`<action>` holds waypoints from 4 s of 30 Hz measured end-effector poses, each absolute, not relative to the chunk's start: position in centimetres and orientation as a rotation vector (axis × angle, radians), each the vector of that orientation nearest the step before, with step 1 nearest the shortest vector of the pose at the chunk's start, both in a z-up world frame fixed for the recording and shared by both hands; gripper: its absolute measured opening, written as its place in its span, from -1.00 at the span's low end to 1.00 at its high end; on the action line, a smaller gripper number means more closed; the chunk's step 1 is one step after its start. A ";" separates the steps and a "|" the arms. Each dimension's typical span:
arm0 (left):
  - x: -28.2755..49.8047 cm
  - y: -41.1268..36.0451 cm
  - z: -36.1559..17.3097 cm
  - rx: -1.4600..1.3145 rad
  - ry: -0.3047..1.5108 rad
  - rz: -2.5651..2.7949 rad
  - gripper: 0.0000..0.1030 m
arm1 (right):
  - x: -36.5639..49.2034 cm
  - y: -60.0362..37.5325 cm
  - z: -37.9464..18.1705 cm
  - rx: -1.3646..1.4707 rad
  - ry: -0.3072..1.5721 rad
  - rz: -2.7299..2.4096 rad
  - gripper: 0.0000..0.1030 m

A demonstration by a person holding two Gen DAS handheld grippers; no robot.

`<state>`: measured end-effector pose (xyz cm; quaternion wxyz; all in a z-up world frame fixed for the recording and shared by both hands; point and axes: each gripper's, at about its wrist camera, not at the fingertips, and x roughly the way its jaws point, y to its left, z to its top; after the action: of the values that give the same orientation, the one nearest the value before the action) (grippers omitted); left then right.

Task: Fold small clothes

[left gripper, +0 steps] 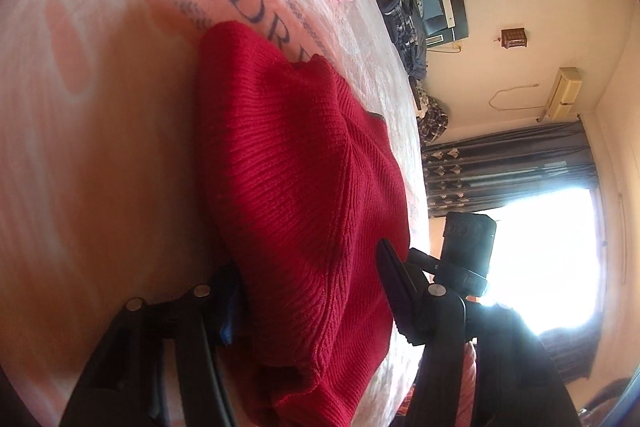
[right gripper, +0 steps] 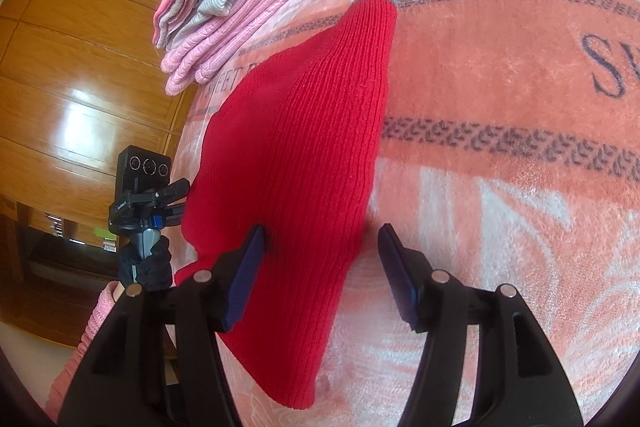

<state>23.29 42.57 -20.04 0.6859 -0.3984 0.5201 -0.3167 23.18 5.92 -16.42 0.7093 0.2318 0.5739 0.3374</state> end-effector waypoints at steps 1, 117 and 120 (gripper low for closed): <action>23.4 42.3 -20.2 -0.901 1.165 -0.726 0.22 | 23.3 5.9 -16.7 0.530 1.279 0.754 0.20; 4.1 20.7 -10.5 -0.159 1.162 -0.502 0.33 | 0.4 -11.3 -9.9 0.409 1.293 0.386 0.04; 2.3 20.5 -7.2 -0.095 1.092 -0.447 0.37 | -0.9 -9.9 -6.5 0.332 1.214 0.360 0.27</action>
<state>2.33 20.50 -7.16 0.8299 -0.0447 0.5147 -0.2109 -0.91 -9.91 -6.50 0.7935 0.1542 0.5644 0.1674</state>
